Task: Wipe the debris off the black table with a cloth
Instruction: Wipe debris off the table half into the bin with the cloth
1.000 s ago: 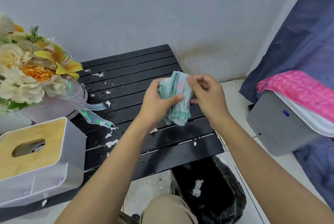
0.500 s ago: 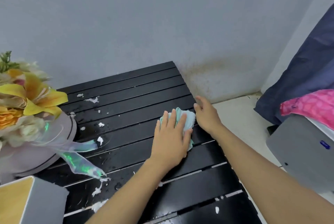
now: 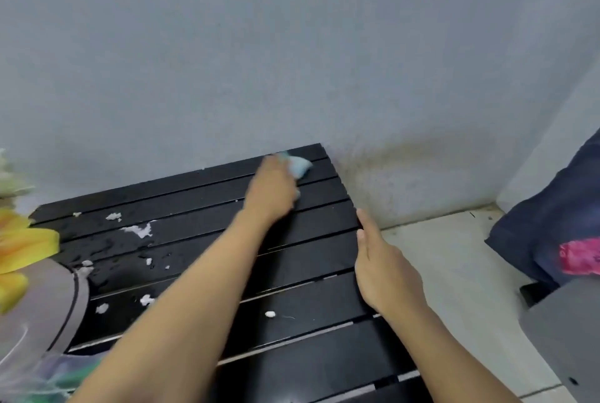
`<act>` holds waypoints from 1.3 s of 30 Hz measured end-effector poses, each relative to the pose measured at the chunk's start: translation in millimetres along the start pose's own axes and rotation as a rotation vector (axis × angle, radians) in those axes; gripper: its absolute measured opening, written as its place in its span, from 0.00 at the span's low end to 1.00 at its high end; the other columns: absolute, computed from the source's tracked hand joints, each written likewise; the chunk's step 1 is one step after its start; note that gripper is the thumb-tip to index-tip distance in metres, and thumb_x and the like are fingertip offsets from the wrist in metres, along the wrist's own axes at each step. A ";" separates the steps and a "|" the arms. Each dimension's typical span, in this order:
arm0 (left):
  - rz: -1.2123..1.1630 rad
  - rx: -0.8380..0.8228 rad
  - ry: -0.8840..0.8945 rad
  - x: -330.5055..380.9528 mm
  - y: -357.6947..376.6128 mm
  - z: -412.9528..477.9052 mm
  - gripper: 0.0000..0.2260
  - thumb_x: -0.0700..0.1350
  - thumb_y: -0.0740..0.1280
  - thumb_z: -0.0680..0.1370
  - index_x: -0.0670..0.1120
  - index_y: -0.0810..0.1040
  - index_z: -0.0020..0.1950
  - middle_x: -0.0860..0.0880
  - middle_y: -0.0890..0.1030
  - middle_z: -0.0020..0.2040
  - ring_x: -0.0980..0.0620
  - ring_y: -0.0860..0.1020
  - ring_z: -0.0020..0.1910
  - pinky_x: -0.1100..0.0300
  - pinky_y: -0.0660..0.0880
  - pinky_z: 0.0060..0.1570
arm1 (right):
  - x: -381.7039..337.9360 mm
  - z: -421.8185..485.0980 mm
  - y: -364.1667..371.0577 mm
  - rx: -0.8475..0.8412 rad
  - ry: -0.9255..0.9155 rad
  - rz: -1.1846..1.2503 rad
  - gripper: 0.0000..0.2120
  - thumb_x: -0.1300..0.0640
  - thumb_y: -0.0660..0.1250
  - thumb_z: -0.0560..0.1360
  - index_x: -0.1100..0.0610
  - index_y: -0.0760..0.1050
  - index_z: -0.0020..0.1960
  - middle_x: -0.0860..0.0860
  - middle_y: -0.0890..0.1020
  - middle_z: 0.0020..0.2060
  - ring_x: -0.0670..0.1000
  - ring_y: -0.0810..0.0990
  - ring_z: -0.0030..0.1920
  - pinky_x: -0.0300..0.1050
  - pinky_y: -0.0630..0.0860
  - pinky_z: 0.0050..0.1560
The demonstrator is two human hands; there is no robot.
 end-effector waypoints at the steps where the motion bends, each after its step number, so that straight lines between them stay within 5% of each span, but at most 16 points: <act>1: 0.050 0.042 -0.113 -30.6 -2.8 4.2 0.25 0.47 0.61 0.72 0.41 0.69 0.69 0.42 0.71 0.65 0.44 0.68 0.63 0.56 0.65 0.66 | -0.7 1.2 0.1 -0.002 -0.002 0.003 0.22 0.46 0.41 0.83 0.38 0.48 0.77 0.45 0.76 0.36 0.48 0.75 0.37 0.48 0.72 0.40; 5: -0.028 0.227 -0.434 -47.5 -16.9 -69.0 0.24 0.40 0.66 0.75 0.33 0.66 0.67 0.38 0.70 0.63 0.40 0.68 0.61 0.49 0.69 0.58 | -0.6 1.8 -0.2 -0.028 0.022 0.065 0.22 0.46 0.41 0.83 0.38 0.48 0.77 0.47 0.78 0.34 0.47 0.76 0.36 0.48 0.74 0.39; 10: -0.088 0.149 0.032 43.7 8.3 -71.3 0.21 0.37 0.61 0.75 0.35 0.66 0.68 0.39 0.69 0.66 0.40 0.66 0.65 0.51 0.66 0.66 | -2.6 0.9 -2.1 -0.051 0.026 0.028 0.23 0.45 0.41 0.83 0.37 0.47 0.77 0.46 0.77 0.35 0.47 0.77 0.37 0.48 0.75 0.40; 12: -0.135 0.045 0.083 58.8 7.4 -35.1 0.15 0.38 0.58 0.79 0.36 0.69 0.65 0.38 0.69 0.66 0.37 0.64 0.69 0.50 0.64 0.68 | -2.5 1.8 -1.7 -0.052 0.034 0.003 0.22 0.45 0.41 0.83 0.37 0.47 0.77 0.45 0.77 0.36 0.48 0.76 0.37 0.48 0.75 0.41; 16: -0.074 -0.004 0.054 33.6 -3.9 13.2 0.20 0.42 0.58 0.81 0.39 0.65 0.73 0.38 0.65 0.73 0.40 0.64 0.71 0.52 0.61 0.69 | -0.1 1.9 -1.3 -0.052 0.045 -0.014 0.22 0.44 0.40 0.83 0.36 0.46 0.77 0.47 0.78 0.35 0.48 0.77 0.36 0.48 0.76 0.40; 21: 0.039 0.077 -0.334 -72.5 -29.6 -25.5 0.16 0.45 0.59 0.79 0.35 0.75 0.59 0.37 0.75 0.59 0.40 0.71 0.57 0.51 0.66 0.62 | -0.6 3.9 0.1 -0.046 0.031 0.006 0.23 0.45 0.41 0.83 0.37 0.47 0.77 0.48 0.77 0.34 0.48 0.77 0.36 0.48 0.74 0.38; 24: -0.020 0.219 -0.516 -68.7 -27.9 -88.6 0.15 0.40 0.62 0.76 0.35 0.73 0.60 0.36 0.73 0.59 0.38 0.69 0.57 0.46 0.69 0.60 | -1.2 3.9 0.7 -0.045 0.024 0.053 0.23 0.45 0.41 0.83 0.37 0.47 0.78 0.47 0.78 0.36 0.49 0.77 0.38 0.50 0.76 0.43; 26: -0.081 0.260 -0.448 -13.3 -21.4 -123.2 0.17 0.37 0.62 0.75 0.36 0.72 0.63 0.35 0.71 0.62 0.36 0.69 0.62 0.44 0.69 0.61 | -1.4 3.5 0.3 -0.048 0.020 0.083 0.23 0.45 0.41 0.83 0.38 0.48 0.78 0.48 0.77 0.35 0.50 0.78 0.37 0.51 0.77 0.42; 28: -0.136 0.191 -0.177 48.7 -8.9 -134.0 0.20 0.36 0.60 0.76 0.37 0.68 0.69 0.37 0.66 0.70 0.38 0.63 0.70 0.47 0.63 0.70 | -1.2 3.2 0.0 -0.049 0.018 0.091 0.22 0.46 0.42 0.83 0.37 0.49 0.77 0.49 0.77 0.33 0.50 0.78 0.37 0.51 0.77 0.42; 30: -0.148 0.136 0.055 84.9 2.0 -115.9 0.21 0.37 0.57 0.79 0.38 0.64 0.72 0.41 0.64 0.72 0.41 0.59 0.74 0.53 0.56 0.74 | -1.3 3.7 -0.4 -0.049 0.016 0.091 0.22 0.46 0.42 0.83 0.37 0.50 0.77 0.49 0.78 0.36 0.51 0.78 0.39 0.52 0.77 0.45; 32: -0.123 0.030 0.106 87.3 -1.3 -81.3 0.22 0.39 0.56 0.81 0.37 0.61 0.74 0.40 0.62 0.73 0.41 0.57 0.74 0.55 0.53 0.73 | -1.5 3.7 -0.7 -0.051 0.021 0.099 0.22 0.46 0.43 0.84 0.37 0.50 0.77 0.51 0.80 0.43 0.51 0.76 0.42 0.52 0.76 0.49; 35: -0.096 -0.056 -0.042 41.7 -15.4 -52.2 0.24 0.42 0.57 0.82 0.39 0.56 0.77 0.39 0.56 0.77 0.41 0.52 0.76 0.51 0.52 0.73 | 0.2 2.0 -2.0 -0.049 0.032 0.102 0.22 0.46 0.43 0.84 0.36 0.51 0.77 0.56 0.82 0.51 0.56 0.79 0.46 0.52 0.76 0.51; 39: 0.030 0.186 -0.426 -45.7 -30.5 -81.1 0.19 0.48 0.57 0.81 0.50 0.67 0.72 0.44 0.60 0.74 0.39 0.61 0.68 0.47 0.60 0.66 | -0.7 0.6 -1.7 -0.043 0.040 0.099 0.22 0.45 0.42 0.83 0.37 0.51 0.77 0.56 0.82 0.48 0.54 0.78 0.42 0.52 0.76 0.49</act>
Point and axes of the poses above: each hand's wrist, its own z-axis towards the middle knuckle, its own y-axis out of the palm, x = y × z, the point moved 1 cm from there along z, towards the middle knuckle
